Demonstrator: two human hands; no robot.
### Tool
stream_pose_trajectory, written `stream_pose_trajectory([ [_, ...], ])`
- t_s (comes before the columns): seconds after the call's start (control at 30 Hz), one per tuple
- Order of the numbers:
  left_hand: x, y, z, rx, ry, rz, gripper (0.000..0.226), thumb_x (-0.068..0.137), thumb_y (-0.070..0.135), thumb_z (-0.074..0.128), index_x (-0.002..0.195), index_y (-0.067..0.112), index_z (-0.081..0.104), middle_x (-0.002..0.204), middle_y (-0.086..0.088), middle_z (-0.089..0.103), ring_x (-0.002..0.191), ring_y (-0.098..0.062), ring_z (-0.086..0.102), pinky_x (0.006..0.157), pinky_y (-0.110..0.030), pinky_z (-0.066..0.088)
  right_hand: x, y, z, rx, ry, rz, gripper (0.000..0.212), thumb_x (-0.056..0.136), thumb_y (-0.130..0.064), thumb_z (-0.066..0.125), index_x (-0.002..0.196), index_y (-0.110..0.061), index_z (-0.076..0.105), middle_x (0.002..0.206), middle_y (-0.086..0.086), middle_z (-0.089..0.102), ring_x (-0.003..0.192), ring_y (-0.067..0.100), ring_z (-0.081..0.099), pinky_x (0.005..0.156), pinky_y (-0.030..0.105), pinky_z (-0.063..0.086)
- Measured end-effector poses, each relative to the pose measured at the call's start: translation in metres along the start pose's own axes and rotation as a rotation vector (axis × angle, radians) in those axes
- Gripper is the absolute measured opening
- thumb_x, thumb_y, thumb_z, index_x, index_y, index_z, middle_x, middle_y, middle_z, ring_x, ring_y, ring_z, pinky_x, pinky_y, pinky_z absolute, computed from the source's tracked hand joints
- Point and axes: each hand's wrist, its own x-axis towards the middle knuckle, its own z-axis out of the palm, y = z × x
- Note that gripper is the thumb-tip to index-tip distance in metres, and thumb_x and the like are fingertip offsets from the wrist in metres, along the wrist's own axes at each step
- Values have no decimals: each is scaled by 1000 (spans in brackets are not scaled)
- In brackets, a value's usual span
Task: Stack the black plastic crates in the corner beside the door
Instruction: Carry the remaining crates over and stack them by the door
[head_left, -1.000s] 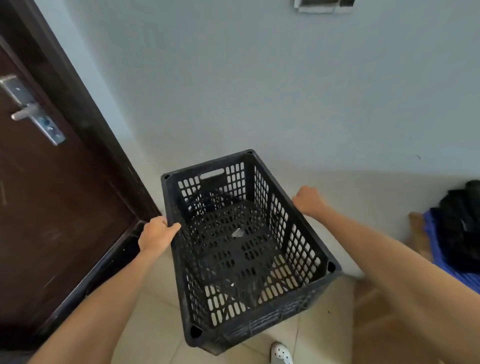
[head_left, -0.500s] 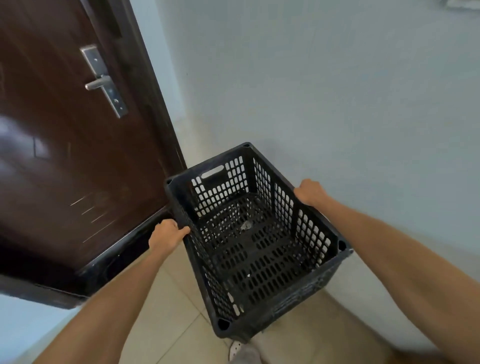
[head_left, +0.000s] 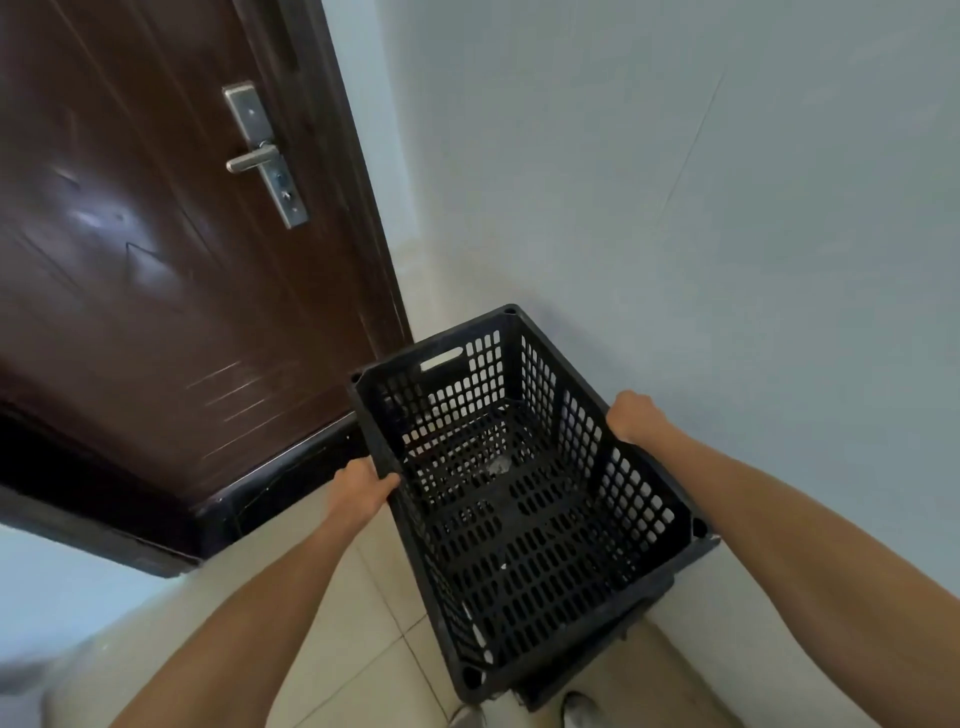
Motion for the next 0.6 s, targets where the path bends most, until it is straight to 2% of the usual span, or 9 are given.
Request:
stream_pose_trajectory([
  [0.07,-9,8,7,-10,14,-6,35,86,24,69,59,25,47,57,8,53,61,-15,52,57,-29,36,9,7,0,-34,-34,-32,30,96,-12,40,116,5,53,119,23,58,104,37,59,84,38,49],
  [0.13,-14,13,15,-44,36,-16,30,87,22,69,63,22,49,63,4,58,65,-15,56,56,-27,38,16,15,0,-67,-61,-63,30,95,-14,42,118,4,52,119,22,57,104,36,59,85,38,49],
  [0.23,-22,22,24,-43,38,-45,12,89,22,64,82,13,61,81,-6,67,78,-22,63,71,-30,48,27,26,-3,-83,-89,-104,30,96,-14,43,119,4,51,119,21,57,103,34,58,80,34,47],
  [0.3,-25,26,28,-33,32,-65,18,90,25,63,91,7,64,86,-9,69,82,-25,66,74,-34,51,29,32,-7,-93,-90,-123,29,97,-14,42,119,3,51,118,21,57,102,34,58,79,33,47],
  [0.43,-34,30,38,-13,45,-80,23,89,29,64,81,7,62,79,-9,67,71,-22,62,63,-31,46,31,41,-12,-119,-104,-154,28,97,-16,43,118,2,50,118,20,57,103,33,59,81,35,48],
  [0.6,-45,29,44,3,63,-97,29,91,30,61,84,2,63,85,-14,69,80,-29,67,71,-38,54,31,48,-14,-150,-143,-205,28,98,-12,39,121,1,47,118,20,55,91,28,54,73,31,45],
])
